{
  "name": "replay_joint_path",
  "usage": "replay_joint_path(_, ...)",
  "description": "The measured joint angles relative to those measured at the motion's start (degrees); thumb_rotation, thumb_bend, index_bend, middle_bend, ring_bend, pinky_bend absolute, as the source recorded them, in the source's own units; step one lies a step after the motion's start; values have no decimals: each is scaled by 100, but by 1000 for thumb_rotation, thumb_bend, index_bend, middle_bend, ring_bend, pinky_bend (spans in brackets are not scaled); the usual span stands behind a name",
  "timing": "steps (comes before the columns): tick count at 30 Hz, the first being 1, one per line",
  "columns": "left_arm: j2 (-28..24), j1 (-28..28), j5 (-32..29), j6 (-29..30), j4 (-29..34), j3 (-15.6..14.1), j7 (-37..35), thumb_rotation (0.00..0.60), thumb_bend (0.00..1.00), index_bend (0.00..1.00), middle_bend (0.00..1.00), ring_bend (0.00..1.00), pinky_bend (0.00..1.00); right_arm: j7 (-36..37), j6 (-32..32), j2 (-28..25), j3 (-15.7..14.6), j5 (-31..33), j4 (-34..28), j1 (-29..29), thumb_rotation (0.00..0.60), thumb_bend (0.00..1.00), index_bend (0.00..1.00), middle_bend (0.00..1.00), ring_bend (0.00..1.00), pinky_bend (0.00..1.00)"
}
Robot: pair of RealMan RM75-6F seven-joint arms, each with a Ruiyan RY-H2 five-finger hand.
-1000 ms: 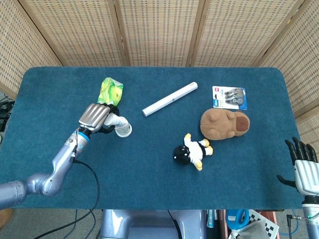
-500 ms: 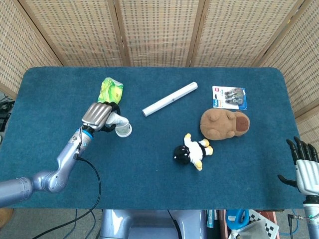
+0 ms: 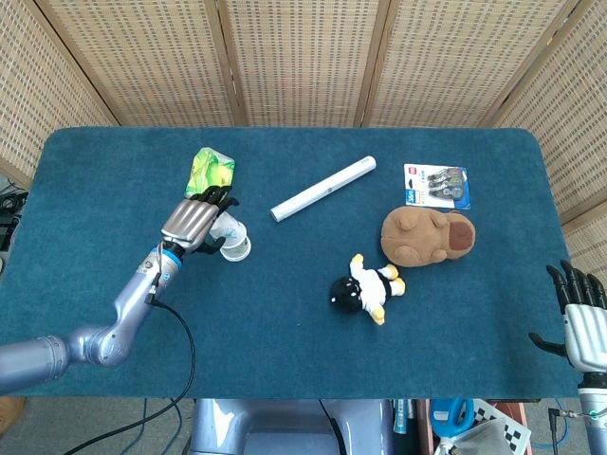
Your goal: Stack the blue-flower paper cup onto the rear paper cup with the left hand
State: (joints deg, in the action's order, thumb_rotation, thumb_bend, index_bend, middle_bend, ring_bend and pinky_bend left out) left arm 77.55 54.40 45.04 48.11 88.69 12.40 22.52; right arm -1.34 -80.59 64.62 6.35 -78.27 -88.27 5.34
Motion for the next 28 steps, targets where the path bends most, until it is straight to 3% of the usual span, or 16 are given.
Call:
replay_joint_path(11, -283, -361, 1233, 400, 255, 169, -1069, 600, 291, 0, 0, 0, 0, -9, -13, -4, -8, -16, -21, -5, 600, 0, 0, 0, 0, 0)
replay_joint_path(18, -852, -1024, 1959, 908, 595, -65, -1601, 600, 260, 0, 0, 0, 0, 20, -44, -30, -11, -40, -58, -19, 600, 0, 0, 0, 0, 0)
replay_joint_path(22, -1020, -1585, 2165, 1574, 699, -293, -1730, 600, 235, 0, 0, 0, 0, 36, -69, -52, -13, -70, -90, -25, 600, 0, 0, 0, 0, 0)
replay_joint_path(28, -1117, -2851, 2386, 3053, 664, -734, -1870, 600, 234, 0, 0, 0, 0, 65, -164, -89, -16, -145, -153, -53, 600, 0, 0, 0, 0, 0)
